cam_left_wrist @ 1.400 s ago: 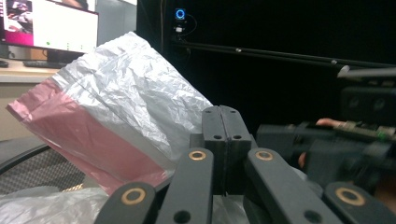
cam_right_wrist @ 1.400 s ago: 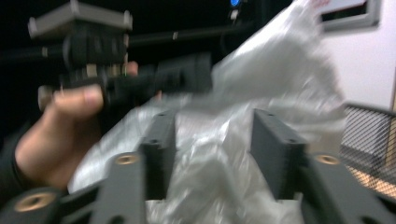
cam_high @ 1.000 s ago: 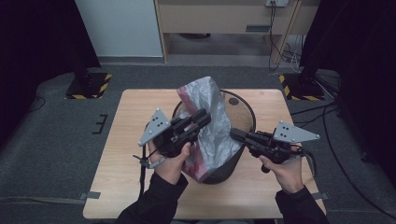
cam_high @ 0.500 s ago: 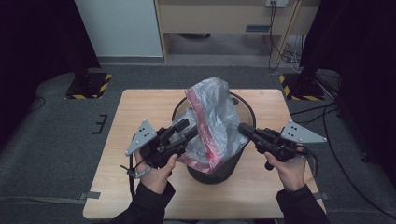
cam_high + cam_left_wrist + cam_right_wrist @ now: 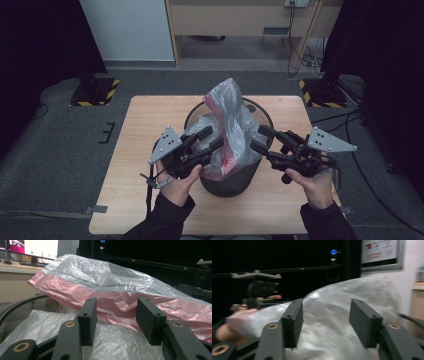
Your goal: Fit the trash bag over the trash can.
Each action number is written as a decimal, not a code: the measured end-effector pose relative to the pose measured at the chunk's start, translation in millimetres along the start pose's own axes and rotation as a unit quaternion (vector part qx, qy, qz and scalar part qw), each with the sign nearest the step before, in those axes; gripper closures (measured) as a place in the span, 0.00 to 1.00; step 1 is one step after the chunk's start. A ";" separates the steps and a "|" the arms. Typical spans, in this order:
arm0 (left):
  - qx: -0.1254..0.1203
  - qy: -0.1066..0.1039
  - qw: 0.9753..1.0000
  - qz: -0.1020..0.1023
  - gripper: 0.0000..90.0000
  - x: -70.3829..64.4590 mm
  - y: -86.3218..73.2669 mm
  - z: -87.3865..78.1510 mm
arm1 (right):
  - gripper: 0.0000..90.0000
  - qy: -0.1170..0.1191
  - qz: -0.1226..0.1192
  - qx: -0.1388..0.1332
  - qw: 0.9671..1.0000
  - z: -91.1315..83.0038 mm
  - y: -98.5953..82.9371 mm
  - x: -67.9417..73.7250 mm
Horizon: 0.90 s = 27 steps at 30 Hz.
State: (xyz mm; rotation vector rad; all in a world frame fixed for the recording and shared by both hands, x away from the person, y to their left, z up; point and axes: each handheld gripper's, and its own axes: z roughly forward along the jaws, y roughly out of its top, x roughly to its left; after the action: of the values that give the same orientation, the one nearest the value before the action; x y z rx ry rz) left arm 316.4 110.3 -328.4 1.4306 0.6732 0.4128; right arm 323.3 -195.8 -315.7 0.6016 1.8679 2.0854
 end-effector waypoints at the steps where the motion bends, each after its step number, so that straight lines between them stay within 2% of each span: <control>1: 0.003 0.000 1.000 0.002 0.57 -0.6 0.2 0.7 | 0.45 0.011 0.003 0.003 1.000 2.4 -0.2 2.2; 4: 0.011 0.005 1.000 0.012 0.59 -1.5 0.4 1.6 | 0.41 0.030 0.016 0.007 0.999 7.1 -2.3 5.8; 5: 0.009 0.005 1.000 0.010 0.59 -1.7 0.3 1.9 | 0.40 0.038 0.018 0.006 0.999 9.3 -3.2 7.0; 7: 0.012 0.005 1.000 0.010 0.60 -1.3 0.0 1.9 | 0.40 0.046 0.027 0.001 0.999 11.9 -4.6 8.2; 9: 0.015 0.006 1.000 0.015 0.61 -1.2 -0.5 1.9 | 0.41 0.050 0.029 0.008 0.998 14.1 -6.2 9.2; 12: 0.016 0.005 1.000 0.012 0.62 -2.2 -1.2 2.6 | 0.54 0.057 0.013 0.033 0.998 16.9 -11.0 10.6; 15: 0.017 0.003 1.000 0.011 0.62 -2.2 -2.0 2.9 | 0.74 0.065 -0.002 0.052 0.997 18.8 -15.1 12.0; 18: 0.018 0.001 1.000 0.012 0.62 -1.3 -3.4 2.6 | 0.99 0.073 -0.016 0.069 0.995 18.1 -18.5 12.8; 22: 0.015 -0.001 1.000 0.008 0.62 -0.7 -5.1 2.1 | 1.00 0.069 -0.027 0.066 0.995 14.8 -19.6 11.2; 24: 0.012 -0.001 1.000 0.005 0.62 -0.9 -6.3 1.9 | 1.00 0.065 -0.028 0.051 0.996 11.9 -18.3 9.3; 27: 0.013 -0.005 1.000 0.005 0.62 -1.6 -9.1 2.4 | 1.00 0.058 -0.014 0.041 0.997 6.3 -14.7 7.5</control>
State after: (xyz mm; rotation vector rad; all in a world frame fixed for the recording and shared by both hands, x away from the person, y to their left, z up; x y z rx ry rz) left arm 315.5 106.4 -337.1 1.4610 0.6664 0.4059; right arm 318.7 -184.9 -328.8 0.4804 2.0220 2.0749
